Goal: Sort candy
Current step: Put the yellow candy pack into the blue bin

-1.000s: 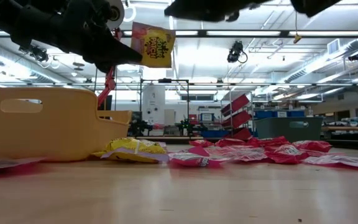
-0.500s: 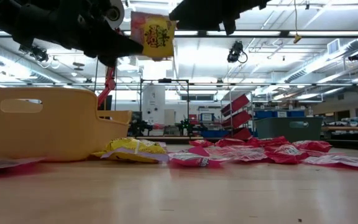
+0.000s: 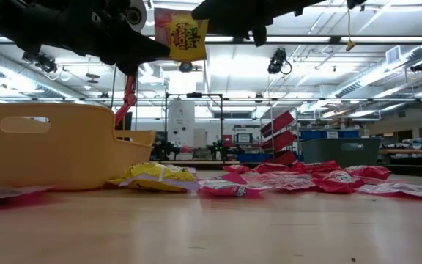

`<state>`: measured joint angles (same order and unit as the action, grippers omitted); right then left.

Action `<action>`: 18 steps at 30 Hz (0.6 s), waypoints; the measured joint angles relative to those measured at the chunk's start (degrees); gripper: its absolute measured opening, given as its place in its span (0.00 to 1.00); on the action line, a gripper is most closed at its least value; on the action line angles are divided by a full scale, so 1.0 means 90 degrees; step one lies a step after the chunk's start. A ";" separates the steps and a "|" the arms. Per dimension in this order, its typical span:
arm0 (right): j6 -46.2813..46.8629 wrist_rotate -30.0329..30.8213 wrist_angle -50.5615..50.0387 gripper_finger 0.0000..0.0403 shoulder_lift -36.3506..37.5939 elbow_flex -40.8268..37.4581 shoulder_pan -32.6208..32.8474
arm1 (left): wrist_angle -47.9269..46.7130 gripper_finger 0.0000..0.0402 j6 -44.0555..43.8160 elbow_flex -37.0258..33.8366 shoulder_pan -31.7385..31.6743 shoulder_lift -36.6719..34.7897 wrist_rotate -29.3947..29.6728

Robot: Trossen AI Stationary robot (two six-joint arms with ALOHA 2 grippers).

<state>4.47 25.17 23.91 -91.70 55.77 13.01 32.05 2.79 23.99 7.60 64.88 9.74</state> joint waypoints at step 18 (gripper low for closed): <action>-0.0321 -0.0301 0.0052 0.02 -0.0002 -0.0002 -0.0131 | 0.0025 0.08 -0.0092 0.0000 0.0000 0.0000 0.0000</action>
<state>1.58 22.46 24.38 -91.72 55.75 11.84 32.27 1.96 23.99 7.60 64.88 9.74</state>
